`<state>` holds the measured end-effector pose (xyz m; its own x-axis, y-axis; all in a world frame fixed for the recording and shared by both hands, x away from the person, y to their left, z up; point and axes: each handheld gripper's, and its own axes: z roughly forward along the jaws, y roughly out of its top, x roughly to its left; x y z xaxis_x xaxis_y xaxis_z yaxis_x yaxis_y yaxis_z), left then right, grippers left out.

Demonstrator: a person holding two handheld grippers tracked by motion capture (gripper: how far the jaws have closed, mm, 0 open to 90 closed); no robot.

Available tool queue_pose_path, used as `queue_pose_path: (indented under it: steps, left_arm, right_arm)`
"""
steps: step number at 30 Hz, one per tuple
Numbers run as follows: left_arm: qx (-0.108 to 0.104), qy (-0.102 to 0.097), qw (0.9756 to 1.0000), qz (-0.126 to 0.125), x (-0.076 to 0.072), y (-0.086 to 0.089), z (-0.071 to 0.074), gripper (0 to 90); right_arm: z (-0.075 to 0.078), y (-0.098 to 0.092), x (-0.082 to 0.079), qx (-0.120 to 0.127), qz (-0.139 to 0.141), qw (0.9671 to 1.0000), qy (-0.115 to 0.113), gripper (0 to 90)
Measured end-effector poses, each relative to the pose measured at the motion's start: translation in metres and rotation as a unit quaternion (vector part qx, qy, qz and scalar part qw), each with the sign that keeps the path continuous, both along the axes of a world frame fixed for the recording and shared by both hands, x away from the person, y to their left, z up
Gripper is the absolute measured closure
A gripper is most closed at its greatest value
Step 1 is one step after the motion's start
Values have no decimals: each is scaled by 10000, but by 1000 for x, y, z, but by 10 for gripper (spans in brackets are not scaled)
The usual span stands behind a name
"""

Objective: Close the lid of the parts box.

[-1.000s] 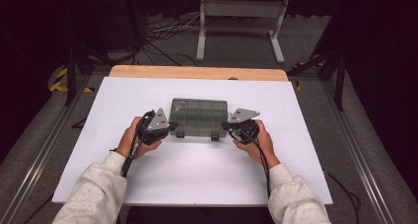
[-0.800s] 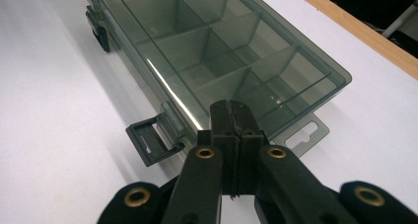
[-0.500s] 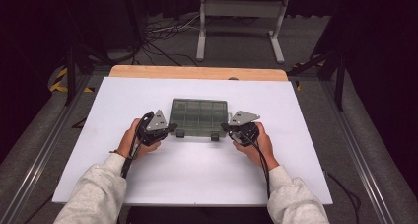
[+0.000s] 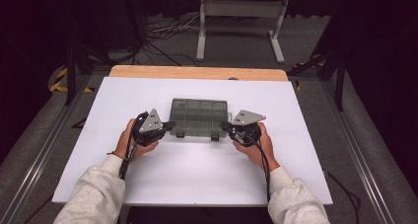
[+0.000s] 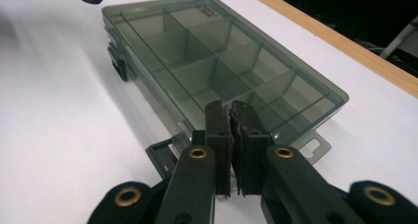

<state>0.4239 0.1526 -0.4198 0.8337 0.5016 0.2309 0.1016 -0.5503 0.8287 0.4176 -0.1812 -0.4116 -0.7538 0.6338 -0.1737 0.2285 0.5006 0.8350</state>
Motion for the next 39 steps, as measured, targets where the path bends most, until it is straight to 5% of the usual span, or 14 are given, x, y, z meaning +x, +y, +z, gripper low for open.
queue_pose_path:
  steps: [7, 24, 31, 39]
  left_arm:
    - [-129, -161, 9998, -44, -5, 4, 3, 805]
    - [-391, -1, 9991, 147, -1, 5, -7, 385]
    - [-468, -3, 9984, 305, 1, 3, -10, 137]
    - [-657, -44, 9973, 334, 1, 5, -10, 39]
  right_arm:
    - [4, -3, -3, 189, -21, 9998, -113, 716]
    - [-7, -6, 6, 317, -570, 9978, -142, 213]
    - [-10, -4, 9, 309, -669, 9972, -143, 107]
    - [-10, -5, 10, 419, -730, 9963, -171, 31]
